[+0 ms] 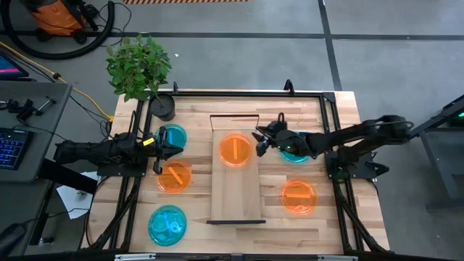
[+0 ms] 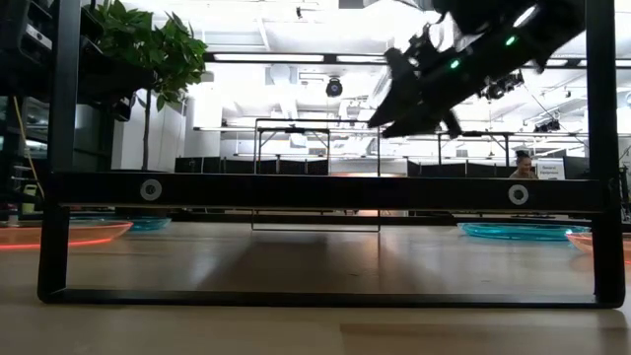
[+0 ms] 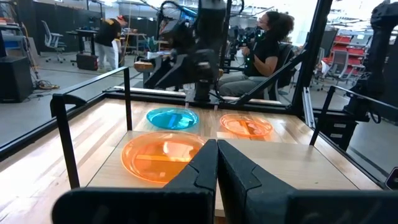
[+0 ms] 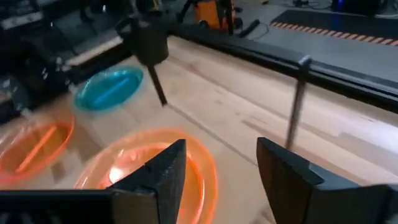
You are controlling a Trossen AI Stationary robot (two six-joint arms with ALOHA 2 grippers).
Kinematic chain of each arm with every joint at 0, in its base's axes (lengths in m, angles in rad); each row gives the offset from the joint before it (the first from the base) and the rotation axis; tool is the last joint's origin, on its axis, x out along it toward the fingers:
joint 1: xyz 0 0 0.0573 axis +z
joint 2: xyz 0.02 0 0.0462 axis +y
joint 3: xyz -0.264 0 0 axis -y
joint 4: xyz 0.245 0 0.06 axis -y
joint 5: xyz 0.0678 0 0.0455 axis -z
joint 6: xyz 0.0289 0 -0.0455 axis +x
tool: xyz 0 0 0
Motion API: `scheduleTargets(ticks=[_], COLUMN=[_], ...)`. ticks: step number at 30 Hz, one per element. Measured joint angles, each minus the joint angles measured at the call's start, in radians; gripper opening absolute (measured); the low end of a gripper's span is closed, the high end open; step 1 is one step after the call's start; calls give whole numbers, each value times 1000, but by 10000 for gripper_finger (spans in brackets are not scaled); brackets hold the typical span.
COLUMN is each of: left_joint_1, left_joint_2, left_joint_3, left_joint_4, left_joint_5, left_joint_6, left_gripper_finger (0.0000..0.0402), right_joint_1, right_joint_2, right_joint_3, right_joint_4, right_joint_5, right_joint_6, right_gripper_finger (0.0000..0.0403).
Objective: Place and stack plates onto a shelf
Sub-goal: Put the top left blue plate on the shelf
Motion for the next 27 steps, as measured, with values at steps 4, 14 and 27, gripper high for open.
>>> scheduleTargets(ticks=[4, 14, 27], left_joint_1=[0, 0, 0], left_joint_2=[0, 0, 0], left_joint_3=[0, 0, 0], left_joint_4=[0, 0, 0], left_joint_5=[0, 0, 0], left_joint_6=[0, 0, 0], left_gripper_finger=[1, 1, 1], right_joint_1=[54, 247, 302], right_joint_2=[-135, -280, -392], right_joint_3=[0, 0, -233], right_joint_4=[-237, -581, -728], right_joint_5=[16, 245, 289], right_joint_6=[10, 144, 454], right_gripper_finger=[179, 179, 179])
